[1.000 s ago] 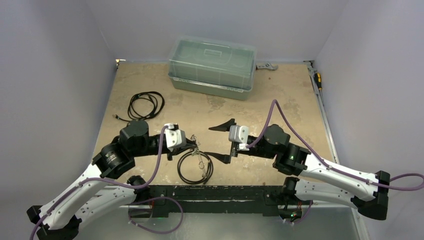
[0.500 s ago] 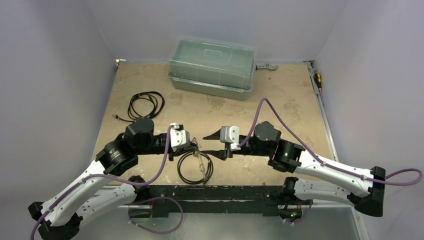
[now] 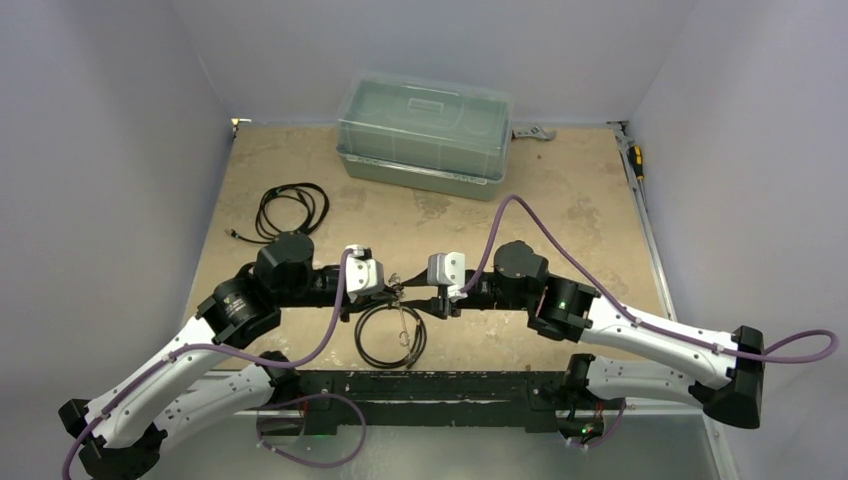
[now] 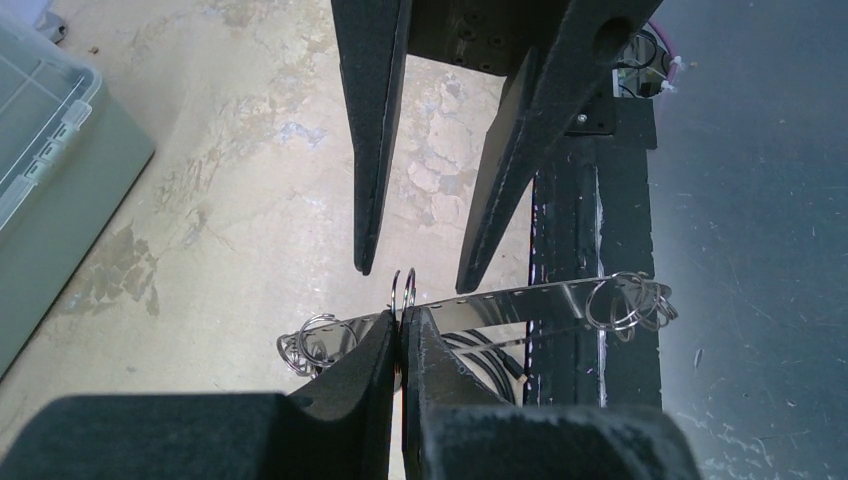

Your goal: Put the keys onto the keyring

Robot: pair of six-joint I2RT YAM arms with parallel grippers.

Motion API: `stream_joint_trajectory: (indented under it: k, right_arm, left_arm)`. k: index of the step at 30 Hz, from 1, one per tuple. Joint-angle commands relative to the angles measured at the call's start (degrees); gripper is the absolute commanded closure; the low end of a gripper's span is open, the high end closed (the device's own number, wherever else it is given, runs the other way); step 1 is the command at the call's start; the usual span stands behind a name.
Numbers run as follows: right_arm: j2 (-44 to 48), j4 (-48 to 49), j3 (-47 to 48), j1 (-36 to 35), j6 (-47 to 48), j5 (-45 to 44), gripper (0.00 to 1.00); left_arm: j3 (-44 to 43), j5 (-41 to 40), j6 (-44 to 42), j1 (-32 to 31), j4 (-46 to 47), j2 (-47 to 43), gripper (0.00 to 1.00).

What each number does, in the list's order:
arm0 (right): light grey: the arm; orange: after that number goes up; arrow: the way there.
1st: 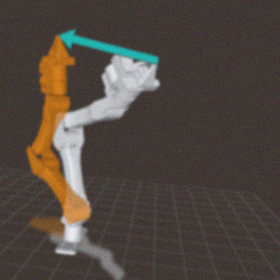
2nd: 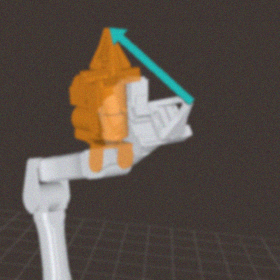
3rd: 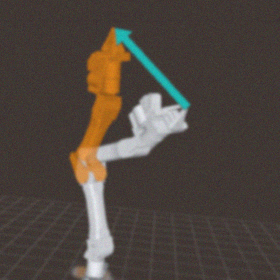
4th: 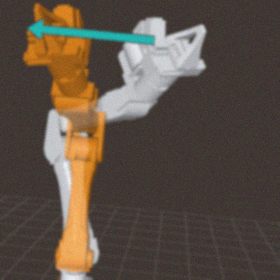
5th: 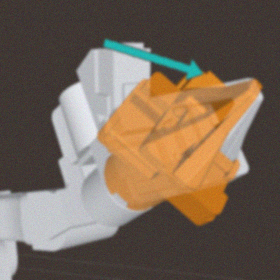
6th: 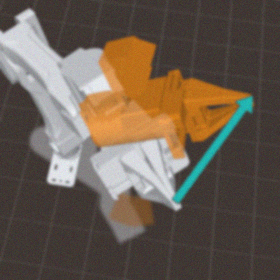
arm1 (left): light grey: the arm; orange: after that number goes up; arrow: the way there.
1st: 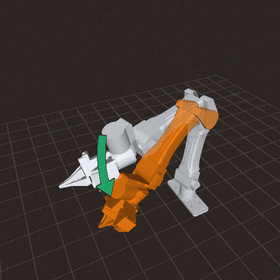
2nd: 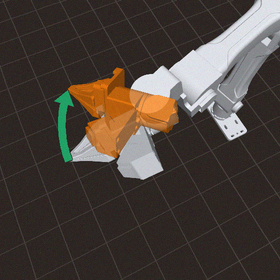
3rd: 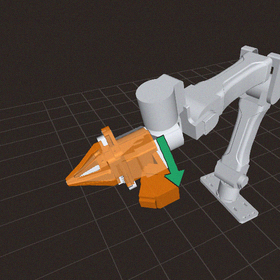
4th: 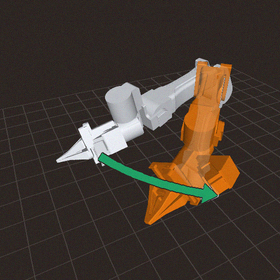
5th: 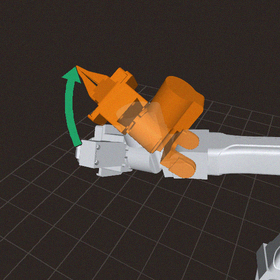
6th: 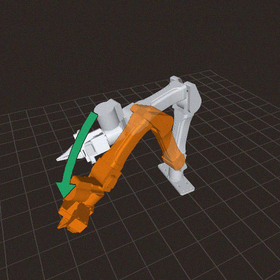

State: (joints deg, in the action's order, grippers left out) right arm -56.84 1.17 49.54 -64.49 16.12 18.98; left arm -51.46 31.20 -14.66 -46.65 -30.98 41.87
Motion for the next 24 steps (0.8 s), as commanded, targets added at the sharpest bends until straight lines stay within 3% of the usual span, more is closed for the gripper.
stream_joint_trajectory:
  k: [1, 13, 17, 21, 24]
  right_arm:
    - [-0.7, 0.8, 2.7, 0.0, 0.7, -0.6, 0.63]
    - [-2.1, 0.9, 3.0, 0.0, 1.1, -0.7, 0.75]
    - [-2.1, 0.9, 3.0, 0.0, 1.2, -0.7, 0.83]
    - [-2.2, 0.9, 2.9, 0.0, 1.3, -0.5, 1.00]
    - [-2.4, 1.0, 2.9, 0.0, 1.3, -0.3, 1.00]
  left_arm:
    - [-2.6, 1.5, -1.0, -0.4, 2.8, -0.5, 1.00]
    - [-2.1, 1.6, -1.0, -0.7, 3.0, -0.9, 1.00]
    - [-2.0, 1.6, -1.0, -0.8, 3.0, -1.1, 1.00]
    - [-2.0, 1.7, -1.0, -0.9, 3.0, -1.1, 1.00]
    - [-1.9, 1.7, -1.1, -0.9, 3.1, -1.2, 1.00]
